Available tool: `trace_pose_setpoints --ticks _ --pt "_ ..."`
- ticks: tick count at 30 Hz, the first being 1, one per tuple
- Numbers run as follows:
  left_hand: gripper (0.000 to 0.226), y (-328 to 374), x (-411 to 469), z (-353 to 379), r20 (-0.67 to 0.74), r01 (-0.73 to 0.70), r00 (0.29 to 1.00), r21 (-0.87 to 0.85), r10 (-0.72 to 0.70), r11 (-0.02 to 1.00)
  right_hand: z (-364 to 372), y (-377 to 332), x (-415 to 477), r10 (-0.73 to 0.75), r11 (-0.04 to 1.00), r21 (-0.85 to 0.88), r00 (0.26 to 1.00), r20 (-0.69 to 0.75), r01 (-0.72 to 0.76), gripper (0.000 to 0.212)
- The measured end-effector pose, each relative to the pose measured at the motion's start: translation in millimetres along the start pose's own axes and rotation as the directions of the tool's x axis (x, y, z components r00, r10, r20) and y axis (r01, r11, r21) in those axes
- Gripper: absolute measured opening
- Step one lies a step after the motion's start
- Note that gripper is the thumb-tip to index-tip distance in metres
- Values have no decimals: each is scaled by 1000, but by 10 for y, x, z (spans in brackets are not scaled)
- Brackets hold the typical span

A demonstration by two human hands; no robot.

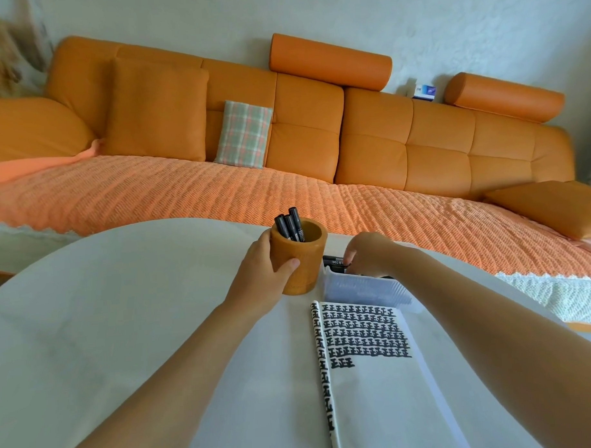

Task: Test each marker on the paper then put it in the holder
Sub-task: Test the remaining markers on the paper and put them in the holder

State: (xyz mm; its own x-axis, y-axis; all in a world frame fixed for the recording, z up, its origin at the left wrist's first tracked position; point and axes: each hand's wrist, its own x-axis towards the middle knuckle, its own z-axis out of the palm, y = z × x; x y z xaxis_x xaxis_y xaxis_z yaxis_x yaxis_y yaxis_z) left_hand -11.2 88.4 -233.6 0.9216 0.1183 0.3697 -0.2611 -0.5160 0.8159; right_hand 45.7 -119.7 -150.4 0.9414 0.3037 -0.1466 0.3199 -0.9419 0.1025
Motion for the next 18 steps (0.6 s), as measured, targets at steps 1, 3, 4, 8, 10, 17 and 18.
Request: trace_pose_setpoints --ticks 1,3,4,8,10,17,18 --pt "62 -1 -1 -2 0 0 1000 9 0 1000 1 -4 5 -11 1000 -13 1000 13 11 26" --pt "64 -2 -6 -9 -4 -5 1000 32 5 999 19 -3 30 -34 999 -22 999 25 34 25" --pt "66 9 -15 -13 -12 -4 1000 50 5 999 29 6 46 -43 999 -19 999 22 43 23" --pt "74 140 -84 -57 -147 21 989 158 2 987 44 77 68 -32 995 87 996 -78 39 18" --pt "62 208 -118 -91 -239 -66 964 192 112 979 24 102 27 -37 994 91 981 -192 55 18" --pt "26 414 -270 -92 -207 -358 898 166 387 919 31 156 -510 -150 942 131 735 -661 310 16" --pt "25 435 -309 -74 -175 -389 892 173 417 905 52 161 -599 -159 921 145 689 -707 361 16"
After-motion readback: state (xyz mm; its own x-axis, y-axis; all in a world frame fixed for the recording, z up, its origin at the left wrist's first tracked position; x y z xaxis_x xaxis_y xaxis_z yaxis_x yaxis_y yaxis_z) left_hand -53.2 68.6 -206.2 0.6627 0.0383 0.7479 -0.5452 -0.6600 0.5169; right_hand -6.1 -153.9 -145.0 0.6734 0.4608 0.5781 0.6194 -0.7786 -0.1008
